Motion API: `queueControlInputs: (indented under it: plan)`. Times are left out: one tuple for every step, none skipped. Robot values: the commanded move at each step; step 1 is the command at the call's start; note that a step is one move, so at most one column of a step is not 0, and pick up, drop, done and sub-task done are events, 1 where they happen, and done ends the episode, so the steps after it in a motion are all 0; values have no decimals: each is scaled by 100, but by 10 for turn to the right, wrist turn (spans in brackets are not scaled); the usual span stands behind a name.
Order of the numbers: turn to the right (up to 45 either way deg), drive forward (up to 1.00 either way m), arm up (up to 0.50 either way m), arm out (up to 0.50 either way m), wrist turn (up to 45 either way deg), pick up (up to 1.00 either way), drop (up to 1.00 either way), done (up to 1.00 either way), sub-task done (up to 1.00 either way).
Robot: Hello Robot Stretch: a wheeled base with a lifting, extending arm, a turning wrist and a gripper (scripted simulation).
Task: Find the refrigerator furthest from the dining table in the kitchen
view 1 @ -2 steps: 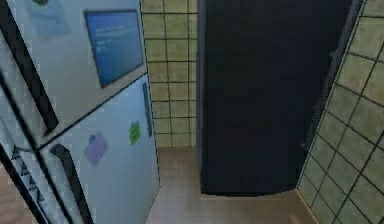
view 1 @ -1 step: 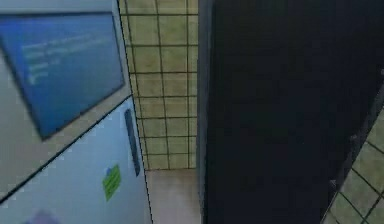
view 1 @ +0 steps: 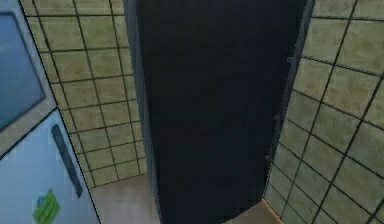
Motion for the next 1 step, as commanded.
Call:
queueControlInputs:
  plan:
    - [0,0,0,0,0,0,0,100,0]
